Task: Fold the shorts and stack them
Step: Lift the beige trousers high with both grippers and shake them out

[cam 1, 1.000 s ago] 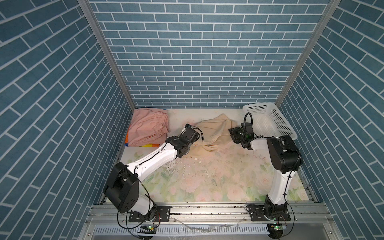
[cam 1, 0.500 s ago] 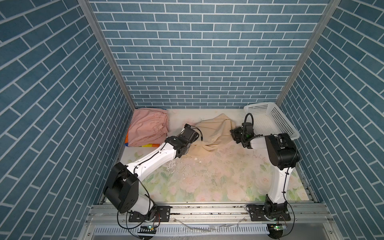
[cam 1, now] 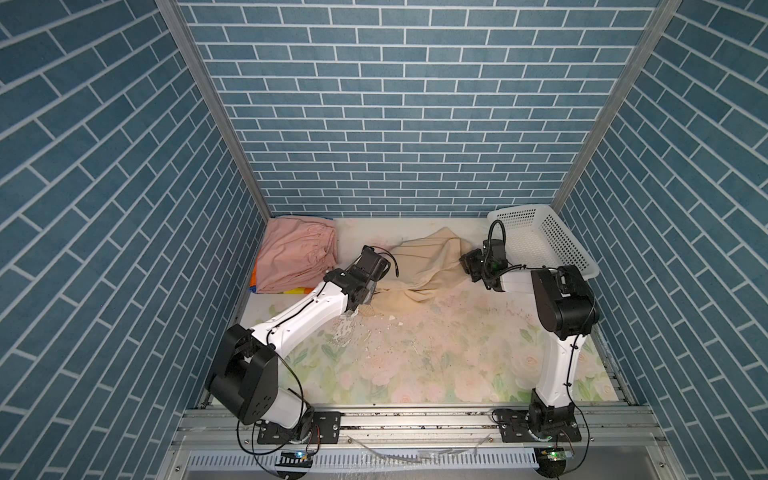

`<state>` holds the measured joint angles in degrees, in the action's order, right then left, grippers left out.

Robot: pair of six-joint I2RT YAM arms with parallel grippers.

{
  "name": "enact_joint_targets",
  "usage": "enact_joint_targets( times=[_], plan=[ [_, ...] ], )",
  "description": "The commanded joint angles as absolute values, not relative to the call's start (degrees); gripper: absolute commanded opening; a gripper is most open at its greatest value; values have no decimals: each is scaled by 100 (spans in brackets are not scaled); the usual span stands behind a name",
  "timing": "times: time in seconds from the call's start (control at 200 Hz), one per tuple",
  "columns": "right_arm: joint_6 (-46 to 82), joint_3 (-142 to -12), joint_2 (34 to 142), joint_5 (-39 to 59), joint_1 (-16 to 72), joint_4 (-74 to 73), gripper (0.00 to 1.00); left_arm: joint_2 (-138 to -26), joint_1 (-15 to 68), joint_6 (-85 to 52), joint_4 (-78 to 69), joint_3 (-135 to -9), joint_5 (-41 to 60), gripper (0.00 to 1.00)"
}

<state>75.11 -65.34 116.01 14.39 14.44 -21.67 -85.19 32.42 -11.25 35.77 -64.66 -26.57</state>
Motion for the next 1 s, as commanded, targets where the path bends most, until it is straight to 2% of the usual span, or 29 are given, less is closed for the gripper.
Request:
enact_joint_targets(
  times=[0.0,0.21,0.455,0.715,0.855,0.995],
  plan=[
    [6758,-7032,10771,1527,1456,-1457,0,-8472,3019,-1034,3684,-6871,-2540,0],
    [5961,-7958,9939,1661,1276,-509,0,-8486,2394,-929,3772,-7632,-2090,0],
    [5725,-9053,9254,2165,528,32,0,-8833,1876,-686,3975,-9513,-1856,0],
    [5362,-10607,8368,2769,-537,900,0,-9043,1902,-561,4302,-11874,-1083,0],
    [5555,-11463,8075,3285,-1337,1164,0,-8532,2144,-591,4211,-12243,-957,0],
    [6431,-12169,8144,3889,-2314,696,0,-7954,2391,-638,4135,-12493,-1033,0]
  ],
)
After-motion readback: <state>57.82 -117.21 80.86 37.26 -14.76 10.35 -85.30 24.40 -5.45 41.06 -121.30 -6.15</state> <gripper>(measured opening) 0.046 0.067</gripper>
